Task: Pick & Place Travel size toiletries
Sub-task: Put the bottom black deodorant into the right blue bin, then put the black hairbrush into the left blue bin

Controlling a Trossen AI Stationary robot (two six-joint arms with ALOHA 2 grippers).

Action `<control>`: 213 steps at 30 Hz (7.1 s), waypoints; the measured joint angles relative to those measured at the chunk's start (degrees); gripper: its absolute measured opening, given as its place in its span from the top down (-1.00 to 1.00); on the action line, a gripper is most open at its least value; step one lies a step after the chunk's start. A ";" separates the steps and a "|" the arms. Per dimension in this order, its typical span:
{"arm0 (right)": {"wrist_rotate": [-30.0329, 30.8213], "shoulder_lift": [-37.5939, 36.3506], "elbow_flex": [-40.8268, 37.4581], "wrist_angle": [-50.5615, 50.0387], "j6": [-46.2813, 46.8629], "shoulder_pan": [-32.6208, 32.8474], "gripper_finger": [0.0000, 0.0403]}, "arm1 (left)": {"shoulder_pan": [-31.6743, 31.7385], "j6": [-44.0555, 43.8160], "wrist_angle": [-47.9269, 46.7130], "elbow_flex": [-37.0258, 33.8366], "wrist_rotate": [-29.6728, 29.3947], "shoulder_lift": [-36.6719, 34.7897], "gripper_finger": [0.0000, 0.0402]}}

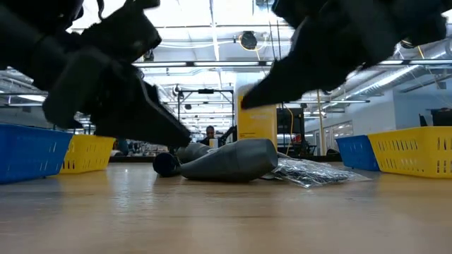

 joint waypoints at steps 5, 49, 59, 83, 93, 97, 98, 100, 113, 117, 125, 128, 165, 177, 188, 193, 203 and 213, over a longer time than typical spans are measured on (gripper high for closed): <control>-1.67 3.05 2.57 -1.67 2.39 -1.93 -0.54 | 0.02 -4.90 -5.98 -0.02 -6.98 0.00 -0.33; 9.19 -25.56 6.94 -72.08 23.65 -1.41 -0.01 | 3.17 -15.59 -10.19 0.00 -5.53 0.00 -0.33; 0.56 -34.29 1.82 -92.74 18.90 -14.41 -0.02 | 3.17 -15.59 -10.15 0.00 -5.52 0.00 -0.33; -6.65 -30.47 -7.16 -75.79 -0.96 -26.39 -0.10 | 3.87 -15.81 -8.68 0.00 -3.56 0.00 -0.33; -4.11 -29.22 -7.16 -75.32 -0.24 -26.73 -0.28 | 3.87 -15.79 -8.73 0.00 -3.56 0.00 -0.33; -2.21 -29.47 -7.16 -76.55 2.10 -27.35 -0.35 | 3.87 -15.79 -8.72 0.00 -3.54 0.02 -0.33; -1.33 -29.65 -7.16 -76.91 2.77 -27.44 -0.36 | 3.87 -15.79 -8.70 0.00 -3.54 0.00 -0.33; 0.43 -29.80 -7.16 -77.08 4.49 -27.44 -0.35 | 3.87 -15.79 -8.68 0.00 -3.54 0.02 -0.33; -6.12 -30.00 -7.13 -83.55 17.69 -33.28 0.39 | 3.87 -15.79 -8.53 0.00 -3.54 0.04 -0.33; -7.44 -30.00 -7.13 -88.23 21.88 -34.32 0.70 | 3.87 -15.79 -8.57 0.00 -3.54 0.04 -0.33; -7.58 -30.00 -7.13 -96.41 28.80 -33.27 0.96 | 3.87 -15.77 -8.66 0.00 -3.54 0.04 -0.33; -7.50 -30.00 -7.13 -99.21 30.07 -32.66 0.94 | 3.87 -15.76 -8.68 0.00 -3.54 0.04 -0.33; -2.93 -17.86 -12.26 3.01 -11.63 -0.86 0.99 | 4.32 -12.80 -4.48 -0.02 -0.24 0.02 -0.33; 5.97 -6.20 -11.86 5.51 -14.70 -1.91 0.36 | 3.78 -11.06 -4.25 -0.02 -0.50 0.04 -0.33; 5.63 -4.68 -11.83 0.44 -17.17 -7.43 -0.10 | 3.78 -11.02 -4.21 -0.02 -0.61 0.04 -0.33; -0.27 -4.60 -11.83 -1.63 -20.20 -9.85 0.01 | 3.80 -10.96 -4.20 -0.02 -0.63 0.04 -0.33; -4.57 -4.67 -11.82 -2.63 -27.78 -12.44 0.08 | 3.80 -10.65 -4.20 -0.02 -0.63 0.04 -0.33; -4.42 -4.67 -11.83 -2.65 -29.69 -14.58 0.43 | 3.80 -10.69 -4.16 -0.02 -0.61 0.04 -0.33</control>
